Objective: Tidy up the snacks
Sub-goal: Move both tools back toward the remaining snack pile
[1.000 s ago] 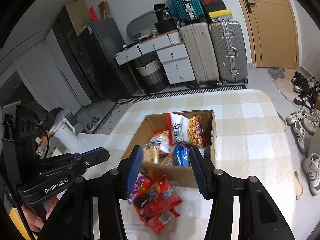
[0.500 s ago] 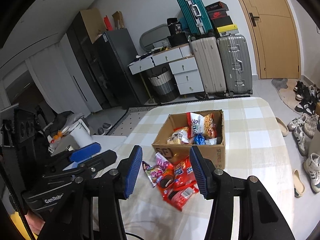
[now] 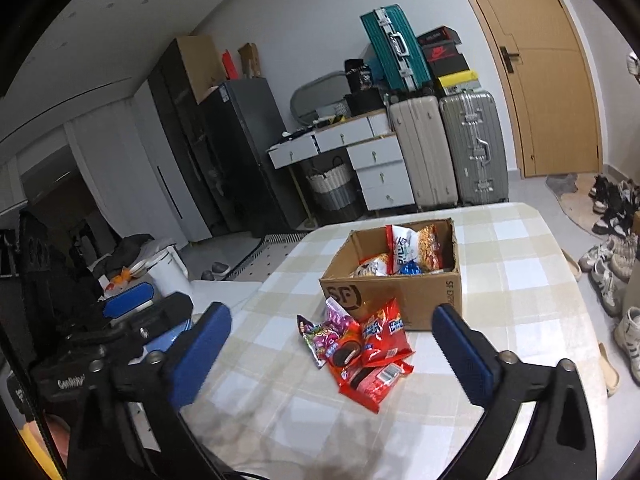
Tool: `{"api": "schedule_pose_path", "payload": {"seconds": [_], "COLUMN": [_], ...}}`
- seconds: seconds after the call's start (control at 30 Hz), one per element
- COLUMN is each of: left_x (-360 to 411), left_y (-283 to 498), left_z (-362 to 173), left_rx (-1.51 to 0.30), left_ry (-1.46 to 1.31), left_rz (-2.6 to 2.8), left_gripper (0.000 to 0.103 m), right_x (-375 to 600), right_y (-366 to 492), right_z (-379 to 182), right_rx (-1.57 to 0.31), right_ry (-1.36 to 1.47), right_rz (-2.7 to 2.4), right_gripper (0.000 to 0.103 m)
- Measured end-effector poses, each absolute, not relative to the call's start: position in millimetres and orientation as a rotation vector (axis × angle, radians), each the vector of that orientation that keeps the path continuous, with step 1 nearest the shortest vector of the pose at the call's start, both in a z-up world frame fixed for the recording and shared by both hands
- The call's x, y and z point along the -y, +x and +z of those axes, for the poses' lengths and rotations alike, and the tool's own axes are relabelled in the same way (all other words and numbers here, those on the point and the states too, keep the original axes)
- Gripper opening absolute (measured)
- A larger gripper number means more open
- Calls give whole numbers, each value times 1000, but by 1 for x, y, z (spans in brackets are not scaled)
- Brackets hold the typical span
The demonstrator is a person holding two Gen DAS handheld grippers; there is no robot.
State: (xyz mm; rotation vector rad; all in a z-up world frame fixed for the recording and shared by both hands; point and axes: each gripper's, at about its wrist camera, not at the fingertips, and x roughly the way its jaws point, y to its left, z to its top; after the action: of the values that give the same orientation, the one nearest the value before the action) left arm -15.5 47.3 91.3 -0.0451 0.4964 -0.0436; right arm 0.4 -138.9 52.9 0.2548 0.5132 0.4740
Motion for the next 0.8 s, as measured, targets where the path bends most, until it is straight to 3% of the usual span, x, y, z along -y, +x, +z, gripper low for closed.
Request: {"api": "schedule_pose_path", "payload": {"seconds": [0.4,0.5,0.8], "left_x": [-93,-95,-83], "left_y": [45,75,94], "left_z": [15,-12,-25], "left_rx": [-499,-653,-669], "left_ry": [-79,-102,-57], "left_rz": [57,21,3], "left_gripper": [102,102,102], "right_x": [132,133,130], "right_y": [41,49,63], "right_z": [-5,-24,-42], "right_rx": [-484,-531,-588], "right_ry": [210,218,225], "right_rz": [426,428,470], "right_gripper": [102,102,102]}}
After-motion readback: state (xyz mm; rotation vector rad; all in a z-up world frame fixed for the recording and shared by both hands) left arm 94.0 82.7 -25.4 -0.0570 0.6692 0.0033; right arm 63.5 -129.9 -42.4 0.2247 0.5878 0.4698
